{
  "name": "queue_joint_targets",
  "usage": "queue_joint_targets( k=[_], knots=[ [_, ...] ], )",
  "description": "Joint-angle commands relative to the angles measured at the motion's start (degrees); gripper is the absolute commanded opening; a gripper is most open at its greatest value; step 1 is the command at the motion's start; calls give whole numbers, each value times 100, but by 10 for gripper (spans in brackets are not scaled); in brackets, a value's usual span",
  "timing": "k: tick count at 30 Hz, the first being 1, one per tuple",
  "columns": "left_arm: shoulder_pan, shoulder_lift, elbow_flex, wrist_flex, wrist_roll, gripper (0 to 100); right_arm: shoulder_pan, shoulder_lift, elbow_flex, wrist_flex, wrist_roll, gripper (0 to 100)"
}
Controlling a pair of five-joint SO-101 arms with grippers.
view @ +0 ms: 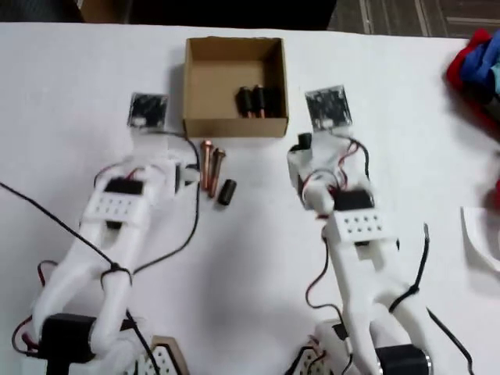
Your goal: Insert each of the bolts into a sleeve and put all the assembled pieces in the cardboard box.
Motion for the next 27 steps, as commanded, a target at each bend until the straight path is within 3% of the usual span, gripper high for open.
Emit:
queue_joint_targets(
  k=[1,8,17,27],
  knots=[
    [185,448,-1552,1389,-53,255,66,-303,501,-1209,-79,20],
    [202,2734,-4259,3191,879,255,66,-303,1574,-2633,-88,20],
    [273,5081,-7354,5002,941,255,57,-347,2954,-5218,-88,20],
    [457,6725,-9736,5371,870,255,66,-347,3015,-5376,-88,20]
  ],
)
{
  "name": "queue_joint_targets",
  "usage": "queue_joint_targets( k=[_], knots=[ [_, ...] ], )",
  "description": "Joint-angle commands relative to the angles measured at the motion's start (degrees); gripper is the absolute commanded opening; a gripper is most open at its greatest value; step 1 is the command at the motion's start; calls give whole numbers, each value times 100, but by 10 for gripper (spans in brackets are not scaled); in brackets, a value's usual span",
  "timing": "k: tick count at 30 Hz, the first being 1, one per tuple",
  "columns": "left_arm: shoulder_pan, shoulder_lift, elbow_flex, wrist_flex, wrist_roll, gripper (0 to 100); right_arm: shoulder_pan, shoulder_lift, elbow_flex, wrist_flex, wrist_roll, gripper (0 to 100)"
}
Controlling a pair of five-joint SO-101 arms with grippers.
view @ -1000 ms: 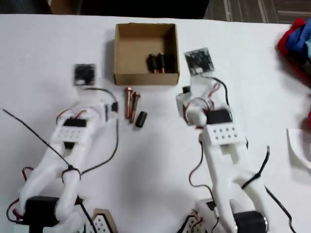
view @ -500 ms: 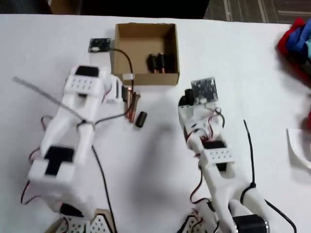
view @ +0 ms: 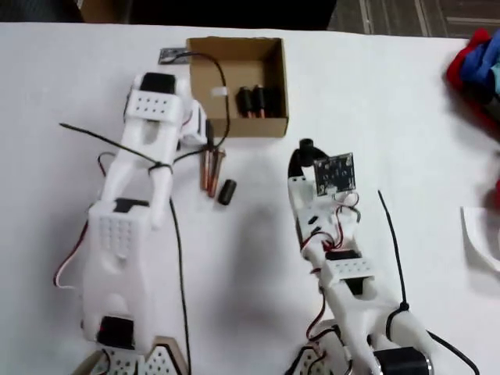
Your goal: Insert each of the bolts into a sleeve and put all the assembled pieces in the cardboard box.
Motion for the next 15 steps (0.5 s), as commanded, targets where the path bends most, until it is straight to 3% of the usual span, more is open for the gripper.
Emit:
queue_joint_targets(
  k=[1,15],
  knots=[
    [193,448,-796,44,-88,255,66,-268,-26,-163,-53,20],
    [220,1626,-2158,677,-202,255,66,-268,-26,-163,-53,20]
  ],
)
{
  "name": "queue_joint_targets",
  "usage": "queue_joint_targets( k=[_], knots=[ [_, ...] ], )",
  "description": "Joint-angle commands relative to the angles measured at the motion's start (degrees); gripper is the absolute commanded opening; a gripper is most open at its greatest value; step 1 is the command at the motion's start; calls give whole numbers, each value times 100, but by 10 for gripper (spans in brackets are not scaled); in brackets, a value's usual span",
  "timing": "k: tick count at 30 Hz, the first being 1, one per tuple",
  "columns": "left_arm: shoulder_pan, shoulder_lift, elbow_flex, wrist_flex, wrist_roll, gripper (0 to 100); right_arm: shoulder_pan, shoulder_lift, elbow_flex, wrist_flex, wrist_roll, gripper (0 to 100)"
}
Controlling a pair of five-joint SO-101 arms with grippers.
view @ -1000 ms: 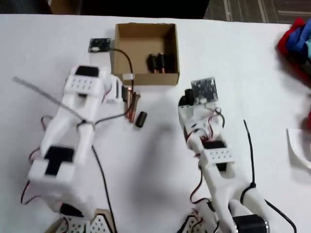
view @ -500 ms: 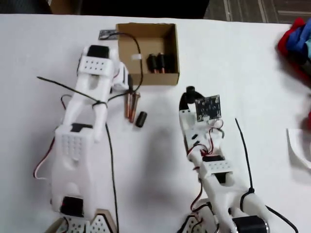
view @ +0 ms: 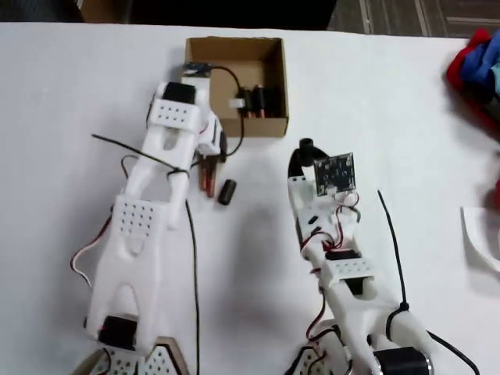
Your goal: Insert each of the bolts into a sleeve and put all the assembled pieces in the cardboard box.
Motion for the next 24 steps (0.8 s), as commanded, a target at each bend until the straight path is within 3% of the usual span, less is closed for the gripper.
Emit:
queue_joint_targets(
  k=[1,13,24],
  knots=[
    [-53,-18,-391,132,-35,255,66,-268,-26,-145,-53,20],
    [-53,-35,-1464,607,-44,255,66,-268,-26,-145,-53,20],
    [-281,-35,-1130,695,-26,255,66,-268,-26,-145,-53,20]
  ],
)
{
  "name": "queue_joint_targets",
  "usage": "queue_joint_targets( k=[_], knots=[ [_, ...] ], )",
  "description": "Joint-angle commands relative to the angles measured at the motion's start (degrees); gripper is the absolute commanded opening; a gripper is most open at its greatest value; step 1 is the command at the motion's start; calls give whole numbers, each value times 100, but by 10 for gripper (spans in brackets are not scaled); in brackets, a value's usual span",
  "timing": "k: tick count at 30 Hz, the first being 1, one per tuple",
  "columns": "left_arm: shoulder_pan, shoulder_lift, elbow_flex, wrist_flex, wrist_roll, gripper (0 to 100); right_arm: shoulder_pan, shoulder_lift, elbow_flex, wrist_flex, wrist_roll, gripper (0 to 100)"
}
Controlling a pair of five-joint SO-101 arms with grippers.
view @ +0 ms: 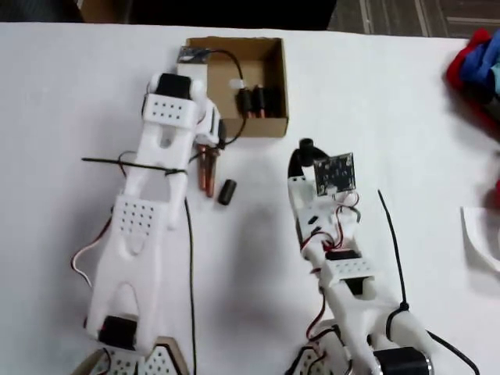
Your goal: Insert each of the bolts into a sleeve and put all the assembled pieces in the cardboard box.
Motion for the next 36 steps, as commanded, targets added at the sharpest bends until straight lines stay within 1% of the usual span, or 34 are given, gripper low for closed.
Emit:
queue_joint_targets(
  k=[1,11,20,30,36],
  knots=[
    [-237,-97,13,97,-26,255,66,-268,-26,-145,-53,20],
    [-281,-26,40,97,-9,255,66,-268,-26,-145,-53,20],
    [-387,-35,804,53,9,255,66,-268,-26,-145,-53,20],
    [-325,-26,1138,-123,-26,255,66,-268,-26,-145,-53,20],
    [-88,-26,1218,-396,-18,255,66,-268,-26,-145,-53,20]
  ],
)
